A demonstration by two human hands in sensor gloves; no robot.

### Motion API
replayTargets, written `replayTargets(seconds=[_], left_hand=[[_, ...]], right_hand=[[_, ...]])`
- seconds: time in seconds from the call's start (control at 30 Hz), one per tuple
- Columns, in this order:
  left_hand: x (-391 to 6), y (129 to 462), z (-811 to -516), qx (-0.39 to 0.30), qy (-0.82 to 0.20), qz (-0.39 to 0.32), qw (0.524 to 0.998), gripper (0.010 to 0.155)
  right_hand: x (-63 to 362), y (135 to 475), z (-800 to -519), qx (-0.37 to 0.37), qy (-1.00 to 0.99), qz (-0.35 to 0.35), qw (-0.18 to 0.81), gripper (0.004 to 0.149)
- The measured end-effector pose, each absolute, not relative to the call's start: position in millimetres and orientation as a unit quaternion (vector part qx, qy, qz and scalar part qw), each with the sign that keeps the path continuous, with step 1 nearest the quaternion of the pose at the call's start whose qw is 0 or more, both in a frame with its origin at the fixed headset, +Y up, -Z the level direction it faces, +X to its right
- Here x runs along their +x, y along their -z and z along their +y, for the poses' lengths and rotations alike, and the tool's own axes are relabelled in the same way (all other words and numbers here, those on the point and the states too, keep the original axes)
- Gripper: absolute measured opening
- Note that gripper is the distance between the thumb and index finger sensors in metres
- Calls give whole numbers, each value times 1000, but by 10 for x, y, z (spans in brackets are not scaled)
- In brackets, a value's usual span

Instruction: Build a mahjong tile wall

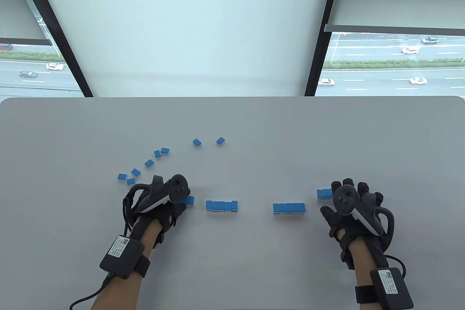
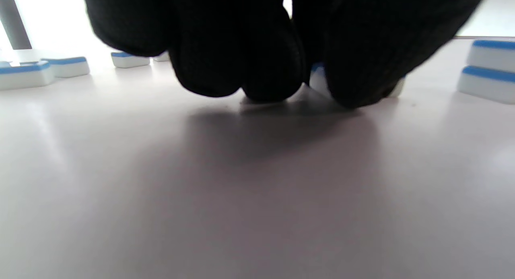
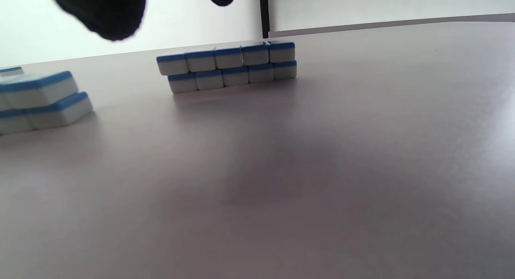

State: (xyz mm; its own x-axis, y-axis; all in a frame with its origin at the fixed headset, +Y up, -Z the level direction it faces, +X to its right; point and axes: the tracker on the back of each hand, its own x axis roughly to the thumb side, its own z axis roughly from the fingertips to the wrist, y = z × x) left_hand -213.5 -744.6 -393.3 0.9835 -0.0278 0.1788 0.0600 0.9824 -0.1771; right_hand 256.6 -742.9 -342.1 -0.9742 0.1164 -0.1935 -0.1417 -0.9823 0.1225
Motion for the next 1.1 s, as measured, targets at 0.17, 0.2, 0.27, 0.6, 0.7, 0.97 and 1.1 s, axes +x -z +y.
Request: replayTargets(seconds=[0.17, 0.2, 0.27, 0.6, 0.7, 0.97, 1.1], left_hand=[[-2207, 3951, -7357, -101, 8, -90, 991, 63], [-2256, 3956, -7288, -90, -2, -88, 992, 64], [-2355, 3963, -7159, -63, -19, -77, 995, 64], [-2981, 4025, -6932, 1, -10, 2, 1000, 64], [-3111, 4073, -7046, -21, -18, 14, 1000, 63], [-3366, 4134, -7334, -77, -24, 58, 995, 64], [-3395, 4130, -7393, -87, -22, 67, 994, 64]], right_hand=[[2567, 3421, -7427, -94, -991, 68, 65, 79], [2569, 3421, -7425, -94, -991, 68, 66, 79], [2573, 3422, -7423, -95, -991, 66, 67, 79], [2585, 3428, -7419, -94, -991, 65, 68, 79], [2583, 3428, -7418, -94, -991, 66, 67, 78], [2589, 3431, -7415, -94, -991, 65, 67, 78], [2587, 3432, -7414, -94, -991, 66, 67, 78]])
